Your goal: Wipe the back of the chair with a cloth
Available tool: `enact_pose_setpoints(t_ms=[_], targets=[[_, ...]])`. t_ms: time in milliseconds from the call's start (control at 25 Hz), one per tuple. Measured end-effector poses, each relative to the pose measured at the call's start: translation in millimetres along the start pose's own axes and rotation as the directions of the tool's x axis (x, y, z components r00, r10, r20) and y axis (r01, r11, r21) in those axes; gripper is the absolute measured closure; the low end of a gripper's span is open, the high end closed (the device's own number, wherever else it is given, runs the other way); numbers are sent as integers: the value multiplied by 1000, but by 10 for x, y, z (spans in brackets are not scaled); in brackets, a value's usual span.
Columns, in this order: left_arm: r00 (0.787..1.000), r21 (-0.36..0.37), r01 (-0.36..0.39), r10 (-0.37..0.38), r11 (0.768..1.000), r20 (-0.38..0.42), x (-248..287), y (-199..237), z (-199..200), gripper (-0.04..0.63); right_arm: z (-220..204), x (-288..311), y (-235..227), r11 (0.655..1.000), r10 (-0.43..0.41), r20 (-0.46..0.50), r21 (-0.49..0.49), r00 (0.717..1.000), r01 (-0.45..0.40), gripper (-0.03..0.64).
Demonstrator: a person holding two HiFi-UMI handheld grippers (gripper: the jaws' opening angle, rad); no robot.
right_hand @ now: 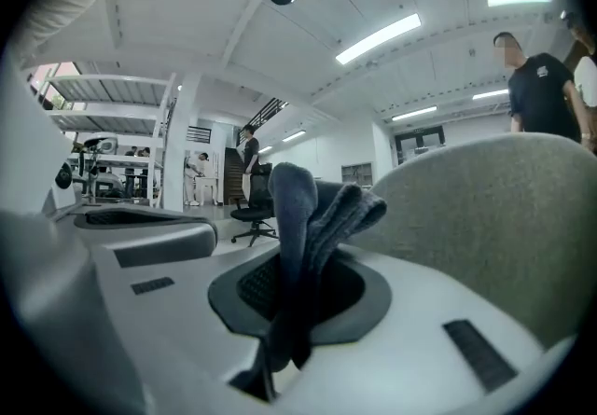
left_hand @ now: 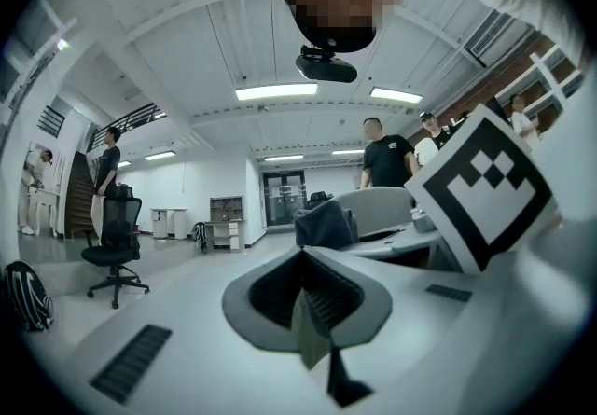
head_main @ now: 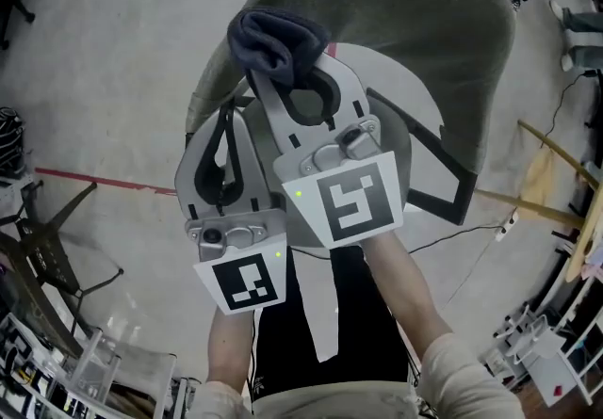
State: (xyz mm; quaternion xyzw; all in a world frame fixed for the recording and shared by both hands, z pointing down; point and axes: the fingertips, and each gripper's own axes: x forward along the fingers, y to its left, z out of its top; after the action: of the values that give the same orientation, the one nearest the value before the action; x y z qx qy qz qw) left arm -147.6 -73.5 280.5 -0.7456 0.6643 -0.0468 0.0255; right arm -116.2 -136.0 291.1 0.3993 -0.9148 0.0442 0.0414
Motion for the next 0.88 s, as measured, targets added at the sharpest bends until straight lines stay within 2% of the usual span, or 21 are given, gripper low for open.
enact_pose_setpoints(t_ms=[400, 680, 880], targets=[[1000, -10, -19, 19, 1000, -9, 20, 64, -42, 581, -126, 247, 39, 997, 37, -60, -66, 997, -41, 563], [1000, 2, -21, 21, 1000, -6, 71, 71, -34, 581, -204, 306, -57, 996, 0, -102, -86, 995, -9, 563], [1000, -16, -22, 21, 1000, -6, 137, -13, -44, 581, -226, 300, -134, 994, -11, -110, -108, 994, -1, 563]])
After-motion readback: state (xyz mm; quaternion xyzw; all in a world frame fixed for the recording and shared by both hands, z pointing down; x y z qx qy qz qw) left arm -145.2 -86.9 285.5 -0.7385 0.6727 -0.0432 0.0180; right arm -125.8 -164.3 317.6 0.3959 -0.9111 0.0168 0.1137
